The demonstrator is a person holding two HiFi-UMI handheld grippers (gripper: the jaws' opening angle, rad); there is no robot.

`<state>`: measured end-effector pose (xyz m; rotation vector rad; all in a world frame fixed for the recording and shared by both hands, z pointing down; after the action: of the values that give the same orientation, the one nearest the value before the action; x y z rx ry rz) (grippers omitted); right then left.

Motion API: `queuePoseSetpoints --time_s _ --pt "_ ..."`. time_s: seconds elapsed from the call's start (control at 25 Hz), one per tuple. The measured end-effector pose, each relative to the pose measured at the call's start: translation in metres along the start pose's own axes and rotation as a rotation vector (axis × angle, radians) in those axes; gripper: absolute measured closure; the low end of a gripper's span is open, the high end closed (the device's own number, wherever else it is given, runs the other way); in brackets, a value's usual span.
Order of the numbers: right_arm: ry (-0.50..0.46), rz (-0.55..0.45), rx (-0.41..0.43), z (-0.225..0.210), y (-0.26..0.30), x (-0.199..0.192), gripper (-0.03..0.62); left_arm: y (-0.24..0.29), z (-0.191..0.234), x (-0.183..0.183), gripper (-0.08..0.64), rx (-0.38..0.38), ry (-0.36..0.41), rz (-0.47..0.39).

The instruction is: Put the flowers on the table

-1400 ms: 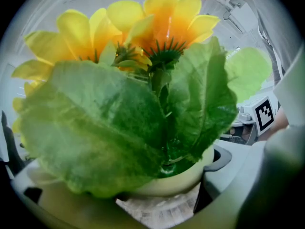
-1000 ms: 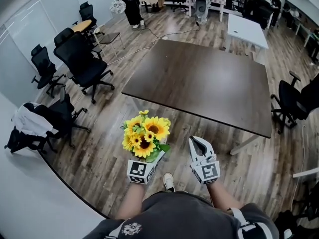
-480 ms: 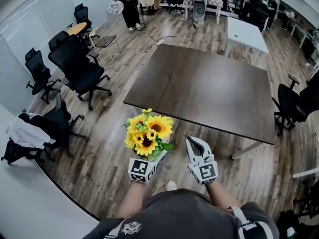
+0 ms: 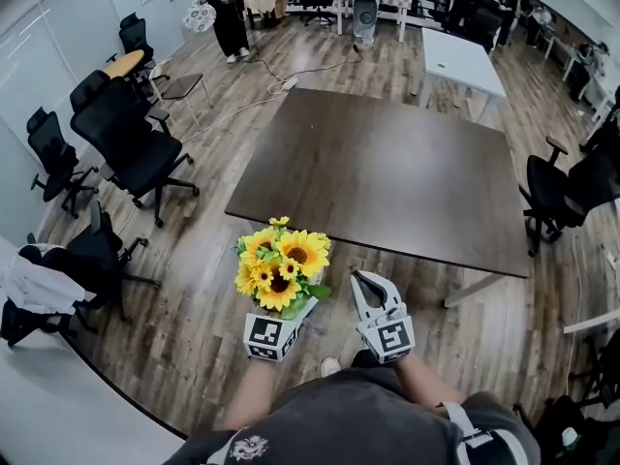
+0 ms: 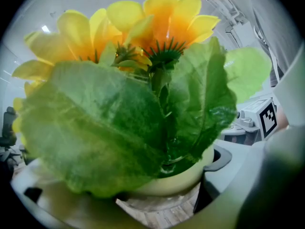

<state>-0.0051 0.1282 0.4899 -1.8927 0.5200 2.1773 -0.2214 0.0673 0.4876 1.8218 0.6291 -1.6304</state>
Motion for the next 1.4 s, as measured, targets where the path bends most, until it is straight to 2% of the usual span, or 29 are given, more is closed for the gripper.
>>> queuePoseSetpoints --time_s 0.44,0.72,1.08,1.24,1.4 --pt "0.021 -0.004 -0.045 -0.048 0.028 -0.011 0.569 0.050 0.010 0.000 0.002 -0.013 0.012 0.022" --pt "0.029 0.006 -0.059 -0.110 0.058 -0.011 0.569 0.106 0.010 0.010 0.002 -0.032 0.011 0.043" --pt "0.025 -0.025 -0.076 -0.178 0.088 -0.003 0.569 0.179 0.010 0.028 0.002 -0.056 0.035 0.028" --pt "0.026 -0.034 -0.077 -0.210 0.102 -0.004 0.569 0.215 0.015 0.034 0.003 -0.056 0.015 0.015" --pt "0.034 -0.021 -0.080 -0.241 0.107 -0.012 0.569 0.246 0.010 0.038 0.003 -0.061 0.030 0.026"
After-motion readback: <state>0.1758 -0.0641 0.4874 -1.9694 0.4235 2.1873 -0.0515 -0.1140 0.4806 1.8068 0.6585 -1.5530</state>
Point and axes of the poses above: the fingertips, and each gripper's own axes: y forward along the fingers, z to its left, x out of its top, the point moved 10 cm from there along -y, backward along the fingers, and after that the axes turned 4 degrees about z, right-handed, at the moved point
